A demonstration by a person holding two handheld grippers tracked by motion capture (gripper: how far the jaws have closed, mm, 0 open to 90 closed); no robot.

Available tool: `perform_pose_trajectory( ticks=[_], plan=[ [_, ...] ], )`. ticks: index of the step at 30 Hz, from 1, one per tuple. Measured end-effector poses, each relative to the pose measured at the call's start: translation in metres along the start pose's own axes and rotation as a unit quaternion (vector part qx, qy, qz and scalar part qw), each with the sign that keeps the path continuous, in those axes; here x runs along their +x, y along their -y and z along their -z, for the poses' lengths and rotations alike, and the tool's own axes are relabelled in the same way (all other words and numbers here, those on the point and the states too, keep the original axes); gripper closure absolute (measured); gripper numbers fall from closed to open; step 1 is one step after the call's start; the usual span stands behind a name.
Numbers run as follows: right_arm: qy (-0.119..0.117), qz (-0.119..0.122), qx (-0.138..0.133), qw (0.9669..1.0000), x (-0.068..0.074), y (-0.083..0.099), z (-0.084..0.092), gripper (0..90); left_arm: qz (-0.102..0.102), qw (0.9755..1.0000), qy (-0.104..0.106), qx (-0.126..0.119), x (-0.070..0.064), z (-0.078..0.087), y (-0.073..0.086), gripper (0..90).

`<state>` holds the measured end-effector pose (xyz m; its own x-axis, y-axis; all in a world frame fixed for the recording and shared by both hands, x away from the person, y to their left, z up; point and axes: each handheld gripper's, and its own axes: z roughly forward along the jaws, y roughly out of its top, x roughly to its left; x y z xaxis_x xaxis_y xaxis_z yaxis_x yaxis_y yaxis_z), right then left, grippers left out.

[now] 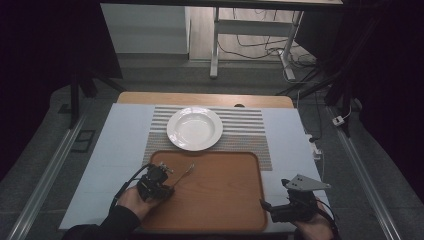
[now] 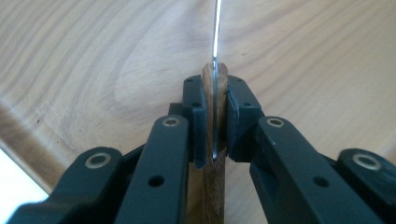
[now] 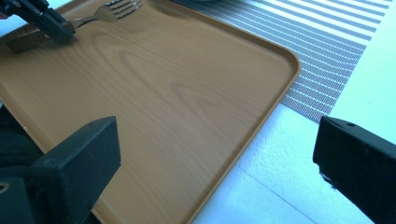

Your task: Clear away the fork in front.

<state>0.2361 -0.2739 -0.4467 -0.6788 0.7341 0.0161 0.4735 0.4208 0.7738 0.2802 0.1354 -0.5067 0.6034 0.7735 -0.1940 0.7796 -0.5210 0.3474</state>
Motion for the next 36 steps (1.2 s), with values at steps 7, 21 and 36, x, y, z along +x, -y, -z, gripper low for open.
perform_pose_trajectory(
  ticks=[7, 21, 36],
  plan=[
    [0.003, -0.007, 0.012, 0.9999, -0.003, 0.003, -0.001, 1.2, 0.006, 0.9999, 0.013, -0.006, 0.005, 0.0, 0.002, 75.1],
    [0.014, -0.024, 0.021, 0.9994, -0.004, 0.008, 0.002, 0.4, -0.022, 0.996, 0.045, -0.074, 0.012, 0.018, -0.018, 88.0],
    [0.014, -0.028, 0.026, 0.9992, -0.004, 0.01, 0.003, 0.4, -0.01, 0.9942, 0.063, -0.086, 0.03, -0.002, -0.05, 89.0]
  ],
)
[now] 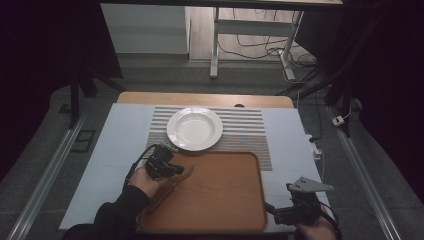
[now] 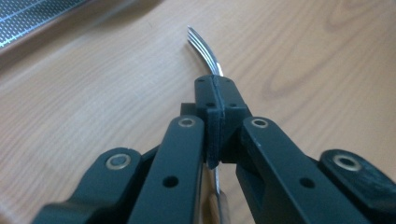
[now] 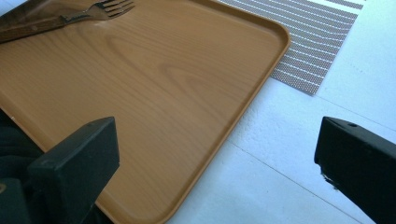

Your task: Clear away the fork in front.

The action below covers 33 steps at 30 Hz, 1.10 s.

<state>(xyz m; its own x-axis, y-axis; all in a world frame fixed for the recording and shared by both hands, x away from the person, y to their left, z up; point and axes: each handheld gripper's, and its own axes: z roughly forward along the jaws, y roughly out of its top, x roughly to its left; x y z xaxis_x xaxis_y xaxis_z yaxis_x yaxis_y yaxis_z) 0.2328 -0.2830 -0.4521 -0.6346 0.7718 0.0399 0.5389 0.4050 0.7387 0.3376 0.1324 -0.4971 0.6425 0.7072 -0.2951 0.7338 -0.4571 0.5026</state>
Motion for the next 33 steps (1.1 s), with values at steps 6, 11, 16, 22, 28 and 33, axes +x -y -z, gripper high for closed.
perform_pose_trajectory(
  ticks=[6, 11, 16, 22, 28, 33],
  plan=[
    [-0.003, 0.002, 0.006, 1.0, 0.0, 0.0, -0.001, 0.4, 0.011, 0.9999, 0.002, 0.007, 0.005, -0.012, -0.004, 89.0],
    [-0.006, 0.002, 0.007, 1.0, 0.0, 0.0, -0.001, 0.5, -0.031, 0.9989, 0.031, 0.018, -0.024, -0.019, -0.009, 89.0],
    [-0.007, 0.004, 0.007, 0.9999, 0.0, 0.0, -0.001, 0.5, -0.039, 0.9985, 0.028, 0.025, -0.032, -0.023, -0.009, 89.0],
    [-0.009, 0.002, 0.007, 0.9999, -0.001, 0.0, -0.001, 0.5, -0.051, 0.9973, 0.046, 0.028, -0.037, -0.028, -0.006, 89.0],
    [-0.01, 0.002, 0.009, 0.9999, -0.001, 0.0, -0.002, 0.5, -0.079, 0.9953, 0.036, 0.042, -0.048, -0.038, -0.006, 89.0],
    [-0.011, 0.0, 0.01, 0.9999, -0.001, 0.0, -0.002, 0.5, -0.083, 0.9953, 0.023, 0.043, -0.049, -0.043, -0.005, 89.0]
  ],
)
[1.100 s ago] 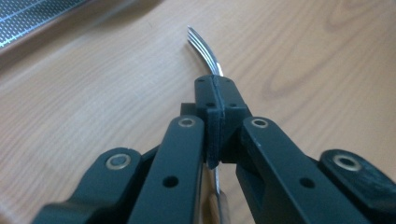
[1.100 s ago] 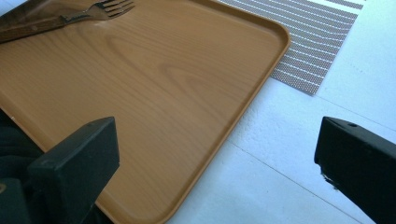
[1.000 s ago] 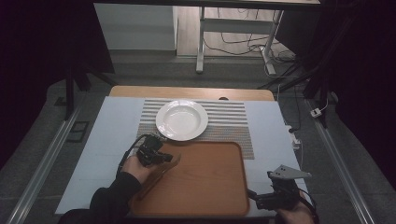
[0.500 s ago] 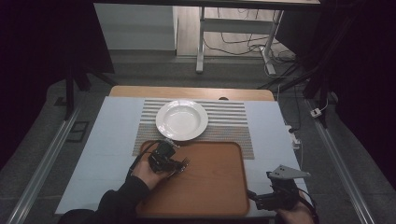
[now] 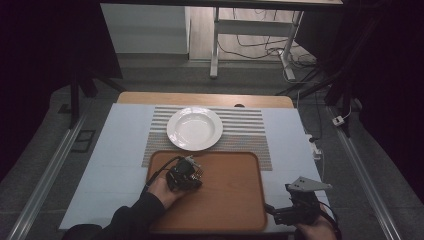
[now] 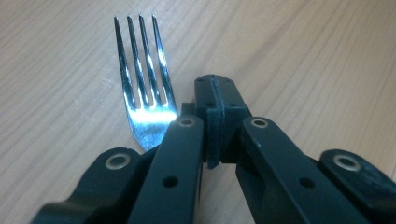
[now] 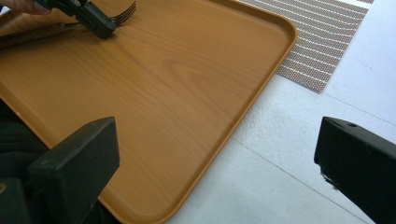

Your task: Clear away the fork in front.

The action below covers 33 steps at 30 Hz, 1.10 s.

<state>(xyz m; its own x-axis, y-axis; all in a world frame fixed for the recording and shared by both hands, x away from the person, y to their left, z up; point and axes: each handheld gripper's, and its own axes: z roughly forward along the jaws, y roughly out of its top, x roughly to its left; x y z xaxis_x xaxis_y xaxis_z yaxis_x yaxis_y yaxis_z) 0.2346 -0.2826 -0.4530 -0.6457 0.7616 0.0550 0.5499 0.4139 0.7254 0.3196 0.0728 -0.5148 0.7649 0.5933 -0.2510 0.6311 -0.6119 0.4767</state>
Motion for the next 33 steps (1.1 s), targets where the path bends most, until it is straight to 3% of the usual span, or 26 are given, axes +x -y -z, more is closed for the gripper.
perform_pose_trajectory(
  ticks=[2, 10, 21, 33],
  plan=[
    [0.0, -0.001, 0.001, 1.0, 0.0, 0.0, 0.0, 0.5, 0.0, 0.9999, -0.013, -0.001, 0.001, 0.001, 0.001, 89.0],
    [0.0, -0.001, 0.002, 1.0, 0.0, 0.0, 0.0, 0.6, 0.015, 0.9995, -0.027, -0.001, 0.012, 0.007, 0.005, 88.9],
    [-0.001, -0.004, 0.002, 1.0, -0.001, 0.0, 0.0, 0.7, 0.059, 0.9973, -0.045, -0.003, 0.036, 0.02, 0.015, 88.9],
    [-0.002, -0.006, 0.002, 1.0, -0.002, 0.0, 0.0, 0.7, 0.093, 0.994, -0.057, 0.001, 0.053, 0.031, 0.026, 88.8]
  ],
)
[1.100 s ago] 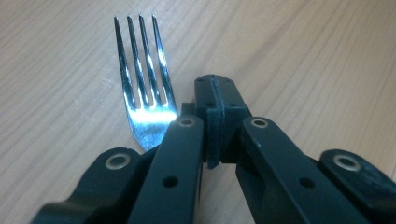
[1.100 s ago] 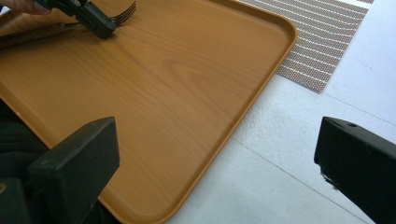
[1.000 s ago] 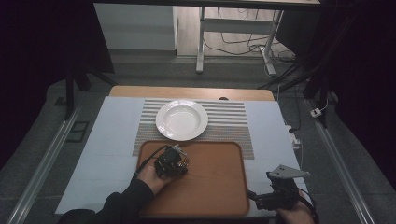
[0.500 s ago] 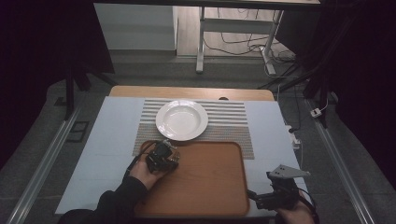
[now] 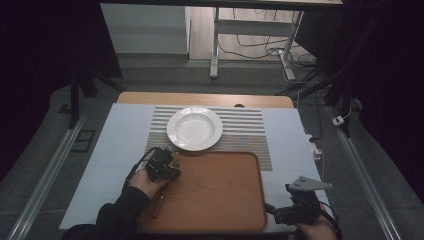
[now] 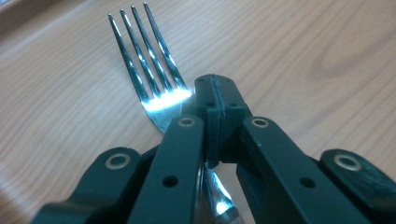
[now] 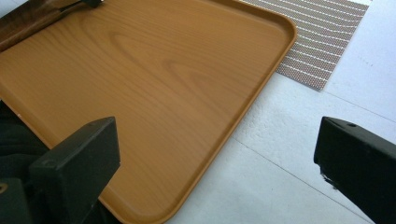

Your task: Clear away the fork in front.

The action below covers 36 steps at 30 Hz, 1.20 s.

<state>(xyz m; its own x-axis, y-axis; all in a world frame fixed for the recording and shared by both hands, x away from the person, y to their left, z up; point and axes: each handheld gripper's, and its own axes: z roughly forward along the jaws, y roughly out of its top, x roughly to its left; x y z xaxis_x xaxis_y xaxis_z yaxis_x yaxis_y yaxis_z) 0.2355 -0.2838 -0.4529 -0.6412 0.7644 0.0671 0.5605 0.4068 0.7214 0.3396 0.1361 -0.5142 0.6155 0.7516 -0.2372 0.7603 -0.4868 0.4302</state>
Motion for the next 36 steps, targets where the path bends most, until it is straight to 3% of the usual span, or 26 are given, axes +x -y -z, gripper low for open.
perform_pose_trajectory(
  ticks=[13, 18, 23, 27, 32, 36],
  plan=[
    [0.001, -0.002, -0.001, 1.0, 0.0, 0.0, 0.0, 0.8, 0.036, 0.9992, -0.016, 0.004, 0.019, 0.01, 0.008, 88.7],
    [0.001, -0.002, -0.001, 1.0, 0.0, 0.0, 0.0, 0.8, 0.034, 0.9992, -0.021, 0.005, 0.02, 0.011, 0.008, 86.9],
    [0.0, -0.004, -0.001, 1.0, 0.0, 0.0, 0.0, 0.8, 0.03, 0.9994, -0.009, -0.014, 0.02, 0.019, 0.01, 73.8],
    [0.0, -0.003, -0.001, 1.0, 0.0, 0.0, 0.0, 0.8, 0.021, 0.9993, 0.005, -0.03, 0.016, 0.027, 0.011, 55.1],
    [0.001, -0.001, 0.0, 1.0, 0.0, 0.0, 0.0, 0.8, 0.006, 0.9981, 0.018, -0.059, 0.008, 0.039, 0.014, 34.7],
    [0.001, -0.003, -0.003, 1.0, 0.0, 0.0, 0.0, 0.7, -0.011, 0.9965, 0.021, -0.08, 0.001, 0.049, 0.018, 24.5]
  ],
)
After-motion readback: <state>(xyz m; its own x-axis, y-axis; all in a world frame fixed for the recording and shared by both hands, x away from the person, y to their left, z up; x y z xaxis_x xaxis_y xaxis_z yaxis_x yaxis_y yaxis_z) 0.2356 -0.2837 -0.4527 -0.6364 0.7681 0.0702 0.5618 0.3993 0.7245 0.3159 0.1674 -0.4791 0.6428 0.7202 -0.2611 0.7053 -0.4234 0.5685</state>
